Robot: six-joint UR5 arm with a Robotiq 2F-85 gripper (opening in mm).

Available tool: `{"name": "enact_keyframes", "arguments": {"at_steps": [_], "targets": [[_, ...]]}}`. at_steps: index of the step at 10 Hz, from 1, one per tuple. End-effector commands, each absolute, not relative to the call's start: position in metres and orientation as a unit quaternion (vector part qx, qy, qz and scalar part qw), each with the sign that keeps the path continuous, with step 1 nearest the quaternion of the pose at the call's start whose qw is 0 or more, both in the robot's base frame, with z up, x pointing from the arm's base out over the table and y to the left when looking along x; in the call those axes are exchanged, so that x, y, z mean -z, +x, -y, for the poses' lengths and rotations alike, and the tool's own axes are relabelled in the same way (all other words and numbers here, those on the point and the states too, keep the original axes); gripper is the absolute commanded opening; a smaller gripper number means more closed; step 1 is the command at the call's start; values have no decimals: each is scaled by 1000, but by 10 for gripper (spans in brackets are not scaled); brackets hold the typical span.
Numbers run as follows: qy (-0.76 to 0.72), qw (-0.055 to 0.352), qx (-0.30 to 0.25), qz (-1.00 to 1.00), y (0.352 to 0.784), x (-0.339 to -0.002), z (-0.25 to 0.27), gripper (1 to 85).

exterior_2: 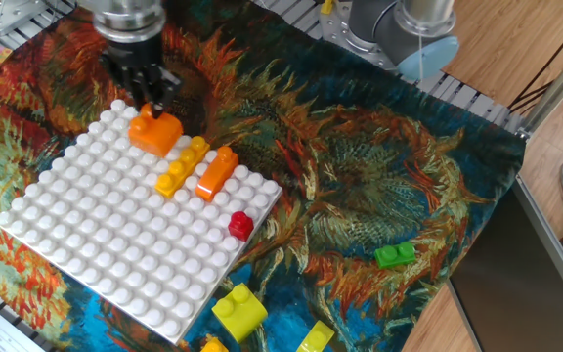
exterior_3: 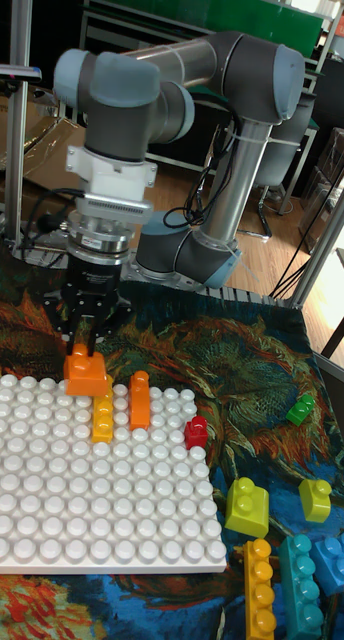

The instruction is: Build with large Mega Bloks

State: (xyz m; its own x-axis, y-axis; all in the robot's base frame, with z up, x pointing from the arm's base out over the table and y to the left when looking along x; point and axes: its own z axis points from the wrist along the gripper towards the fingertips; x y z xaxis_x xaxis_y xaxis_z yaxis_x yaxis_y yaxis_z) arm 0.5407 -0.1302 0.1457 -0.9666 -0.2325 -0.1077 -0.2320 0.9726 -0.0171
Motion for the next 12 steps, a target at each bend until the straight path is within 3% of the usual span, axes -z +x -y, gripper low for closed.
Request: {"name": "enact_keyframes", "arguments": {"at_steps": [1, 6, 9, 12], "targets": [[-124, 63, -19, -990, 548, -146, 148, 13], [2, 74, -77, -994, 554, -145, 130, 13], [-15, 56, -42, -997, 547, -131, 151, 13], [-34, 72, -38, -996, 557, -122, 151, 13]]}}
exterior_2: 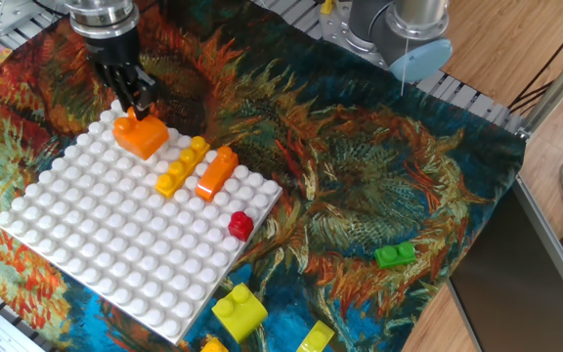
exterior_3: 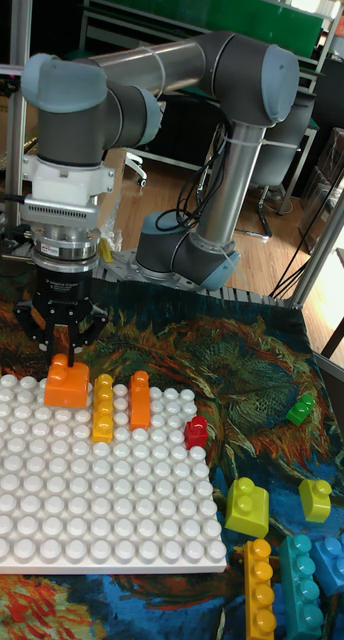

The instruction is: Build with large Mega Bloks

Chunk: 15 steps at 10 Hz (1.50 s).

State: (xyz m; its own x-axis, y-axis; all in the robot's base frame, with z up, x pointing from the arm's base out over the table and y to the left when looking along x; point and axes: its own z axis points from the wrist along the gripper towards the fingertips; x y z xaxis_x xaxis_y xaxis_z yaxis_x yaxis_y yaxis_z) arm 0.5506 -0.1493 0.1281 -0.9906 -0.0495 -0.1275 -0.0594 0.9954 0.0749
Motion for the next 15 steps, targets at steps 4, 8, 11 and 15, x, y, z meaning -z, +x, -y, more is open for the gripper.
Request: {"name": "enact_keyframes", "arguments": {"at_steps": [4, 8, 11, 15], "targets": [[-53, 46, -27, -997, 551, -128, 147, 13], [-48, 39, -21, -998, 559, -108, 156, 13], [-46, 26, -20, -998, 566, -77, 162, 13], [-55, 22, -20, -998, 560, -74, 164, 13]]}}
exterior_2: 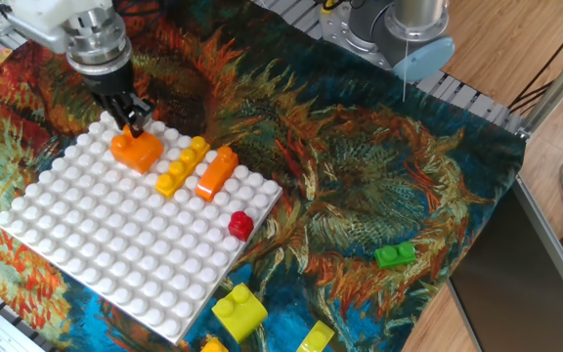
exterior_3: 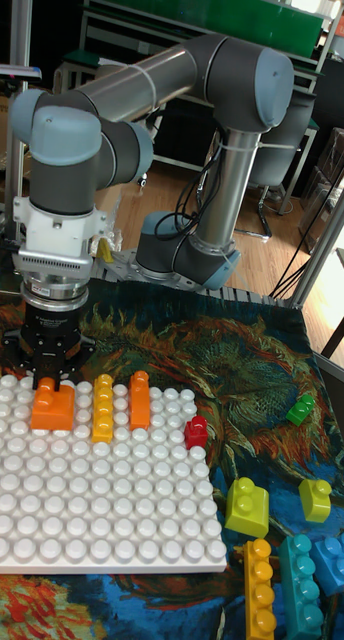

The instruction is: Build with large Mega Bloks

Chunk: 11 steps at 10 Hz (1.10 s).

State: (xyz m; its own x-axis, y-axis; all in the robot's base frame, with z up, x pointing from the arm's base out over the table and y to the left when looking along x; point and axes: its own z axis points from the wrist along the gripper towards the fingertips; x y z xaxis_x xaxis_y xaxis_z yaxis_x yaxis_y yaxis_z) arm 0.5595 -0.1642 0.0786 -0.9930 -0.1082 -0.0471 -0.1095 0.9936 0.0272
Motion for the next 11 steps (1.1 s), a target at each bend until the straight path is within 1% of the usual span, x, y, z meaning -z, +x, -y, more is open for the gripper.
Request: {"name": "enact_keyframes", "arguments": {"at_steps": [1, 3, 5, 8, 11], "targets": [[-59, 19, -18, -998, 559, -79, 166, 13], [-62, -1, -10, -998, 554, -96, 171, 13], [-72, 14, -11, -997, 561, -93, 166, 13], [-65, 15, -25, -997, 565, -92, 156, 13], [-54, 16, -43, -997, 567, -83, 149, 13]]}}
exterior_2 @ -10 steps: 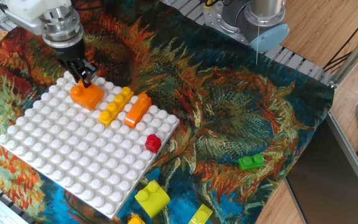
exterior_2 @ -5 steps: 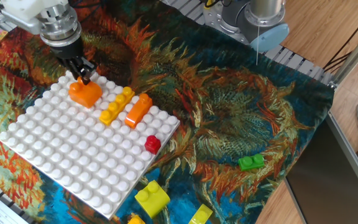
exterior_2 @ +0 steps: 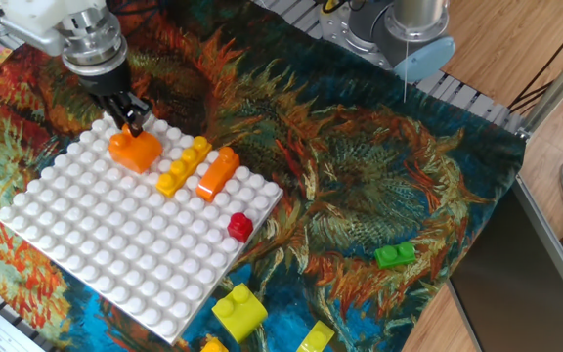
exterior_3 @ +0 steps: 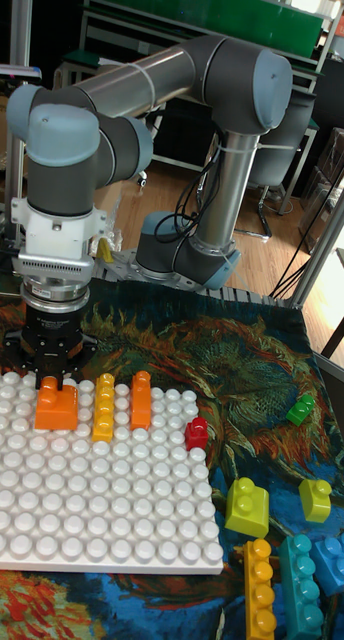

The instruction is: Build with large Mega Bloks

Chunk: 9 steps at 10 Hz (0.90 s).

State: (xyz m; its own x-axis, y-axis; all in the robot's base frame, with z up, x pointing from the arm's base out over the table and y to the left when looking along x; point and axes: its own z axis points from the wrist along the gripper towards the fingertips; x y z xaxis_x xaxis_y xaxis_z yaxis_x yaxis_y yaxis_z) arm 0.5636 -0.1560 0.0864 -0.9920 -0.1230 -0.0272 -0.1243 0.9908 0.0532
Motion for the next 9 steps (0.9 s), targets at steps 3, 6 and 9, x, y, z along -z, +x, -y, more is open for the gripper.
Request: {"name": "enact_keyframes", "arguments": {"at_steps": [3, 6, 9], "targets": [[-53, 14, -43, -998, 564, -75, 154, 13], [-55, 14, -50, -997, 559, -78, 160, 13], [-55, 13, -45, -997, 562, -72, 159, 13]]}}
